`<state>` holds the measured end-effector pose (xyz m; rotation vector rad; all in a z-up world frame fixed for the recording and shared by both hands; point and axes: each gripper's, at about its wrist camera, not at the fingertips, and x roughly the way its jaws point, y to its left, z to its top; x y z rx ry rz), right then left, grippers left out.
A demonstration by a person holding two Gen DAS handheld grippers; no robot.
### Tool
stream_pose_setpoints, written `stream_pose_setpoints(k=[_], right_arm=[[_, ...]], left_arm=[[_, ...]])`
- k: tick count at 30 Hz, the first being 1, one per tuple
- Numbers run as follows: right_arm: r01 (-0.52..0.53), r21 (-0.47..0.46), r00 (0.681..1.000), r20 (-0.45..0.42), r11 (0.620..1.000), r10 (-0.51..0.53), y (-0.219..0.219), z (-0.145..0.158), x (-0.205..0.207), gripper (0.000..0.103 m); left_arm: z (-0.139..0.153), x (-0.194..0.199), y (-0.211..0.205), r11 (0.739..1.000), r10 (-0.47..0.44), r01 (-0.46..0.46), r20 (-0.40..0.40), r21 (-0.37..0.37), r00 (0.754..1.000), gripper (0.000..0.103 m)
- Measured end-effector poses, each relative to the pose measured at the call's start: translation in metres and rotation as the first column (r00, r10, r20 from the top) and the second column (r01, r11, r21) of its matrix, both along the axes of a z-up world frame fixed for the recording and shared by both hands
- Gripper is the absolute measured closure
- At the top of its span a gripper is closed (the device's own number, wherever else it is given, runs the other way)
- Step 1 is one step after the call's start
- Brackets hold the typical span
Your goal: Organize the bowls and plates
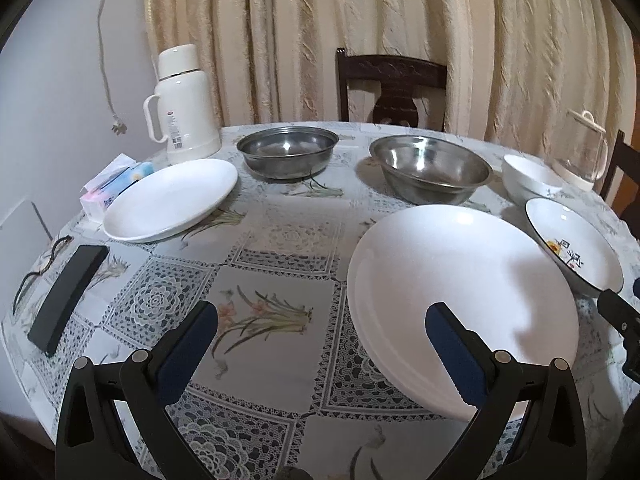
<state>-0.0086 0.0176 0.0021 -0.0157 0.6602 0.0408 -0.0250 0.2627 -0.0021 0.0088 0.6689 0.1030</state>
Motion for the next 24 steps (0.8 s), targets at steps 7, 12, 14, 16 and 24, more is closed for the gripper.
stream_pose_setpoints(k=[7,12,14,16,24], right_arm=[[-0.004,0.064,0.999,-0.046,0.998,0.007,0.002,-0.008,0.005,0.008],[-0.02,0.132,0.991,-0.125,0.991,0.037,0.001,-0.014,0.014,0.018],[-0.016,0.153,0.99,-0.137,0.988,0.037,-0.001,-0.014,0.017,0.019],[-0.025,0.178,0.989,-0.14,0.984,0.05,0.0,-0.016,0.017,0.02],[-0.058,0.157,0.982,-0.171,0.986,0.085,0.014,-0.019,0.024,0.025]], left_arm=[[0.006,0.008,0.009,0.999,-0.012,0.012,-0.013,-0.039,1.0,0.0],[0.004,0.028,0.01,0.993,-0.101,0.094,-0.098,-0.074,0.99,0.0],[0.006,0.034,0.007,0.993,-0.113,0.108,-0.094,-0.055,0.989,0.0],[0.01,0.04,0.004,0.993,-0.119,0.118,-0.075,-0.027,0.99,0.0],[0.007,0.061,0.008,0.985,-0.154,0.145,-0.095,-0.096,0.984,0.009]])
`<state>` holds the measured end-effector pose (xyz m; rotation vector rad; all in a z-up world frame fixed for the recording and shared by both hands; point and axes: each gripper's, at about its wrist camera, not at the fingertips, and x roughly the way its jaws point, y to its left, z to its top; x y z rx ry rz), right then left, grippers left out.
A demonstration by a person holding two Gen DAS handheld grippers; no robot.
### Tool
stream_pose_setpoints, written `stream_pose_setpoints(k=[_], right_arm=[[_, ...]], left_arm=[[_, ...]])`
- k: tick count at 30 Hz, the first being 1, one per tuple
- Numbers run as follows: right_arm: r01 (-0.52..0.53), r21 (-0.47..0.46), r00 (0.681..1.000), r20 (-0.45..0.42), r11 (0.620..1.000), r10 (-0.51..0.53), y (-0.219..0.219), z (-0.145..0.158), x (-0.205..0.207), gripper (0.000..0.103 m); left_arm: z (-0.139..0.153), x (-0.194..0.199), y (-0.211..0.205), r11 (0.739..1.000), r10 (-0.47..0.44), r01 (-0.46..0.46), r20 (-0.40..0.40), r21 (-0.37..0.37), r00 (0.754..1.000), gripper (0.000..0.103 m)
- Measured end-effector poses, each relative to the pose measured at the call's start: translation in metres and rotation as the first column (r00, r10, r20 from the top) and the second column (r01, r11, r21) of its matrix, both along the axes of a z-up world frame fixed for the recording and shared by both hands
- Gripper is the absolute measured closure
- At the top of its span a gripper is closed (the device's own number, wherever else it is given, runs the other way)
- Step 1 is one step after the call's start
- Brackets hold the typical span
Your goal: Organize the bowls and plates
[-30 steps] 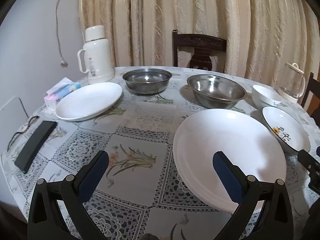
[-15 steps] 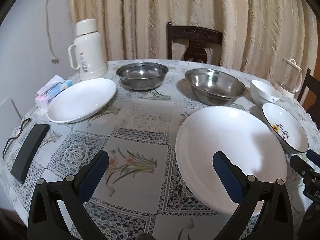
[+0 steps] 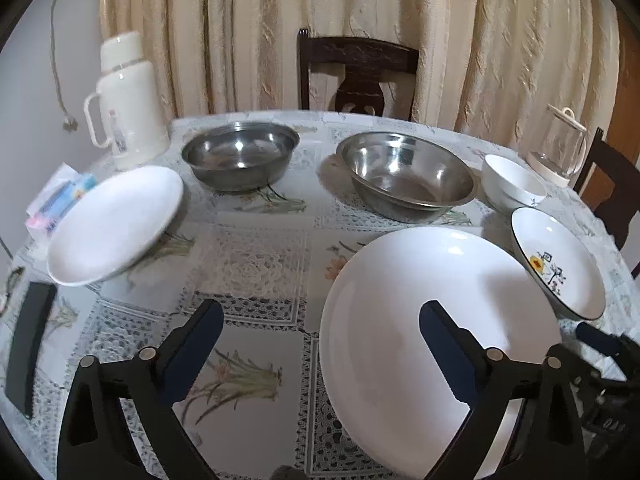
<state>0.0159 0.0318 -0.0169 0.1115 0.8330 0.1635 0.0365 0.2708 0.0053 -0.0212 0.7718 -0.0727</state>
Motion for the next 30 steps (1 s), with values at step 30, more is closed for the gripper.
stream_pose_setpoints(k=[30], right_arm=[[-0.117,0.036,0.992,-0.033,0.992,0.118,0.025,-0.013,0.02,0.046]], left_arm=[[-0.035,0.034,-0.013,0.99,-0.117,0.106,-0.113,-0.098,0.987,0.051]])
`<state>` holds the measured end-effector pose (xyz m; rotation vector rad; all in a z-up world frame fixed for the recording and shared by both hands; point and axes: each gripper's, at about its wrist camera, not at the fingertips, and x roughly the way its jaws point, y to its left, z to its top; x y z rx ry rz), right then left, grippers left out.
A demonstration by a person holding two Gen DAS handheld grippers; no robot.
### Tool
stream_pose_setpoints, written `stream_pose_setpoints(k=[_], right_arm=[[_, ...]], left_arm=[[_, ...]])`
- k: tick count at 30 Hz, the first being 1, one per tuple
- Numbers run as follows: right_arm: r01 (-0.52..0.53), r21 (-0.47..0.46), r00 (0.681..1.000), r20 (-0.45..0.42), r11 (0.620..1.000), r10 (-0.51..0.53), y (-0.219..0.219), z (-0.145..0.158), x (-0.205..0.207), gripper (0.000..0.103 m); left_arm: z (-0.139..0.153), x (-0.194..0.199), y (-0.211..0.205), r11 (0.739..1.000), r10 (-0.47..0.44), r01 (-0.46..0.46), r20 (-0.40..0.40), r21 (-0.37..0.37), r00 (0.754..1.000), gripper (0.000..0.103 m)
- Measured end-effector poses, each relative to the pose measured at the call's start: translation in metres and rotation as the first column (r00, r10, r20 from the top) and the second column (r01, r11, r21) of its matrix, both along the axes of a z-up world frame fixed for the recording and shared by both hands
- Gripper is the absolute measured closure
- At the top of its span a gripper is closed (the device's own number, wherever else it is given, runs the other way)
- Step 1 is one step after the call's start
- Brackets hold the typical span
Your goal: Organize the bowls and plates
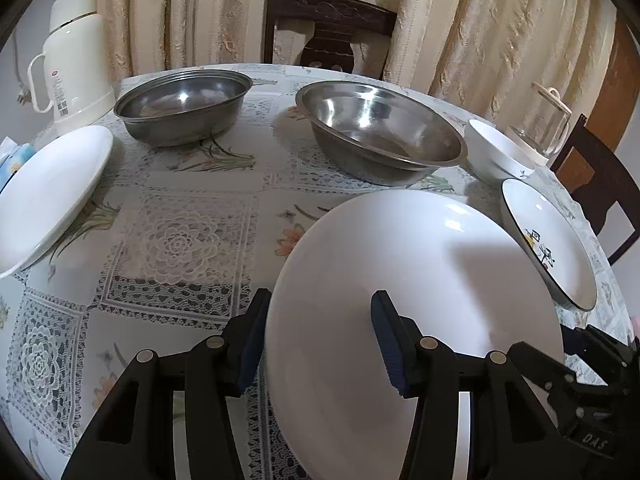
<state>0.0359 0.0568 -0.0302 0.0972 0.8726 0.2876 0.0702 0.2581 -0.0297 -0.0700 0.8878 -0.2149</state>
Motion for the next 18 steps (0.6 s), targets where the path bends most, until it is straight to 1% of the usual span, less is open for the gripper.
stream_pose_setpoints(k=[3,7,11,18], right_arm=[[0.0,0.0,1.0,0.0,1.0,0.0,0.0,0.0,0.0,0.046],[-0.001,-0.003,1.0,0.003,1.0,0.001,0.001,0.001,0.0,0.046],[-0.011,-0.011,1.0,0.013,1.0,0.011,0.003,0.002,-0.002,0.046],[-0.065,-0.088,0.996,0.062,0.994,0.07,0.019,0.008,-0.01,0.046]], left_arm=[[0.0,-0.001,-0.002,1.0,-0.004,0.004,0.004,-0.003,1.0,0.051],[0.0,-0.002,0.0,1.0,0.0,0.0,0.002,-0.027,1.0,0.051],[0.001,-0.007,0.002,1.0,0.007,-0.007,0.006,-0.028,1.0,0.051],[0.003,-0.022,0.016,0.998,0.051,-0.051,0.001,-0.043,0.999,0.051]])
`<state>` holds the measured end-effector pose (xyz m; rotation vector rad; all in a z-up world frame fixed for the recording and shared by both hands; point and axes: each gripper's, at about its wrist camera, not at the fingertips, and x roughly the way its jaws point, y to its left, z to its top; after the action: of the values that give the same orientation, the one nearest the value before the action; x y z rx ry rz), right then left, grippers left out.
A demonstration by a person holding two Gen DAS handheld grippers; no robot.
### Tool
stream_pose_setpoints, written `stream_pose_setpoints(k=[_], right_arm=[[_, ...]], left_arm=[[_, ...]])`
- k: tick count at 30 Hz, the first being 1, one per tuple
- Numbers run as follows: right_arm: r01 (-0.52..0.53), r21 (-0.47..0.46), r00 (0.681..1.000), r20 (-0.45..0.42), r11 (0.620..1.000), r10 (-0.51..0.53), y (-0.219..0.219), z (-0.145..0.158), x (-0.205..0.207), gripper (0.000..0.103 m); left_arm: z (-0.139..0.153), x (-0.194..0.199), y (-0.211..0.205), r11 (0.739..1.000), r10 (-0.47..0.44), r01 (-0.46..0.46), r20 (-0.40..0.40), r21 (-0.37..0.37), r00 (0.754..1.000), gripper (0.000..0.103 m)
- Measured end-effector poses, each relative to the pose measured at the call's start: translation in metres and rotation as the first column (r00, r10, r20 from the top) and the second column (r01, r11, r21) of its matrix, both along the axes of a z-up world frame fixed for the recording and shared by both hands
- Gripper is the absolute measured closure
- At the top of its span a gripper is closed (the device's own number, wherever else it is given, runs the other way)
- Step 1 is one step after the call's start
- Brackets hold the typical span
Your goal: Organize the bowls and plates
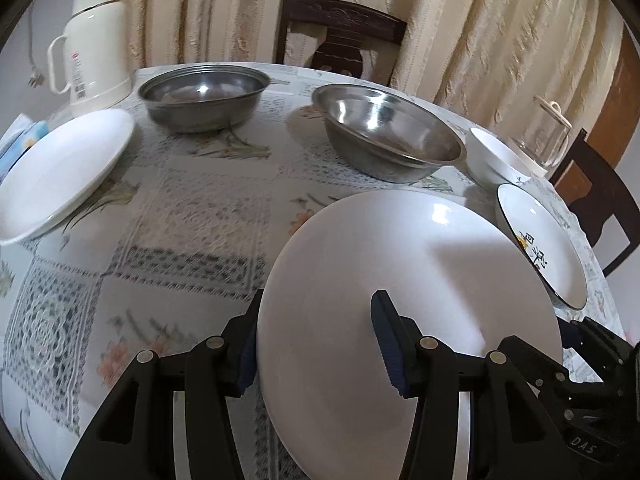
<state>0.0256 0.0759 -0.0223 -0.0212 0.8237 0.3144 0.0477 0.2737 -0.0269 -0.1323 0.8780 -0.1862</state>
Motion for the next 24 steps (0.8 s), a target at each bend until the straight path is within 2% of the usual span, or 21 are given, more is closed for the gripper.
stream_pose_setpoints(k=[17,20,24], right_arm=[[-0.099,0.033,0.995,-0.023,0.994,0.1,0.027,-0.002,-0.006,0.046],[-0.101,0.029,0.994,-0.033,0.994,0.102,0.029,-0.004,-0.006,0.046],[-0.095,0.04,0.994,-0.043,0.995,0.096,0.027,-0.005,-0.007,0.046]], left_arm=[[0.007,-0.047,0.035,0.993,0.118,-0.118,0.016,0.007,0.993,0.051],[0.004,-0.05,0.037,0.991,0.128,-0.128,0.013,0.024,0.992,0.051],[0.01,-0.056,0.031,0.988,0.127,-0.133,0.068,0.083,0.99,0.051]])
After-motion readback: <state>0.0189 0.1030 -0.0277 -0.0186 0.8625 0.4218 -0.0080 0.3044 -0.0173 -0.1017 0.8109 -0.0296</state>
